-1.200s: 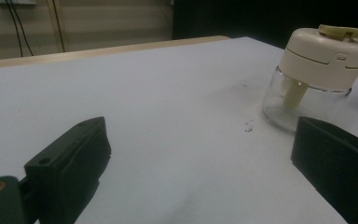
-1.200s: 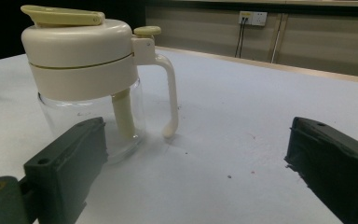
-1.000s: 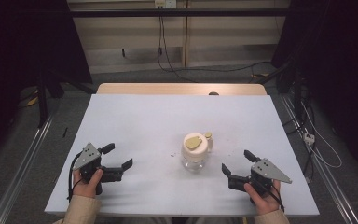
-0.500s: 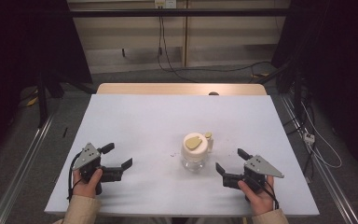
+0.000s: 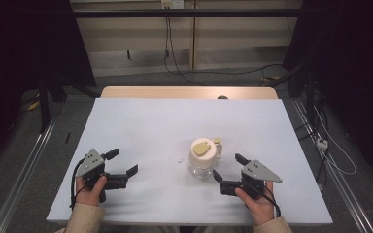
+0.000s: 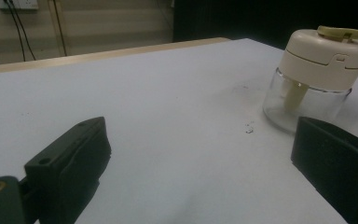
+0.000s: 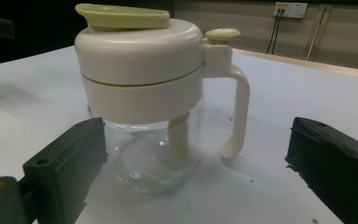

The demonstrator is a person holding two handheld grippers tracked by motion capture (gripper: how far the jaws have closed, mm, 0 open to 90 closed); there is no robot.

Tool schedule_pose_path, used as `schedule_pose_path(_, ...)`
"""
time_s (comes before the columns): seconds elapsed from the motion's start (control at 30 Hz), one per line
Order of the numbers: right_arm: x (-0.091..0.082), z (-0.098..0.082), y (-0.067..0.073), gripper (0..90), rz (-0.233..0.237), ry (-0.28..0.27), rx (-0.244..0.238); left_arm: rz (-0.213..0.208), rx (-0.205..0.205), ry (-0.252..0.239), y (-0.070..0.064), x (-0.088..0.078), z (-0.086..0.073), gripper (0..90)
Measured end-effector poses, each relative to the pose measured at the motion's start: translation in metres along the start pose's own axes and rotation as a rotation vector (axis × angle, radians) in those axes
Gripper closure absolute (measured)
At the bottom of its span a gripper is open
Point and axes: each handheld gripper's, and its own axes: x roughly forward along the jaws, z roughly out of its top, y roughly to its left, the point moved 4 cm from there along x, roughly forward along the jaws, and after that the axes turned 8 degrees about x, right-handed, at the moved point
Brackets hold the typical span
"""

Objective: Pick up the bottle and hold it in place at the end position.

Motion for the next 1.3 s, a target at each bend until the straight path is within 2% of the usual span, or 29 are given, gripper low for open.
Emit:
schedule_pose_path(0.37,0.011,0.002,0.012,3.9,0.022,0.005,-0.015,-0.006,0.005,0.003,-0.001,0.002,0.0,4.0)
schedule_pose_path(0.5,0.017,0.004,0.017,3.7,0.043,0.001,-0.004,-0.007,0.006,0.005,-0.001,0.002,0.0,4.0)
schedule_pose_path(0.97,0.03,0.005,0.027,3.8,0.064,0.004,0.008,-0.019,0.014,0.008,-0.004,0.004,0.0,4.0)
schedule_pose_path(1.3,0.039,0.006,0.028,3.8,0.051,0.024,0.01,-0.018,0.011,-0.009,-0.005,0.003,0.002,4.0)
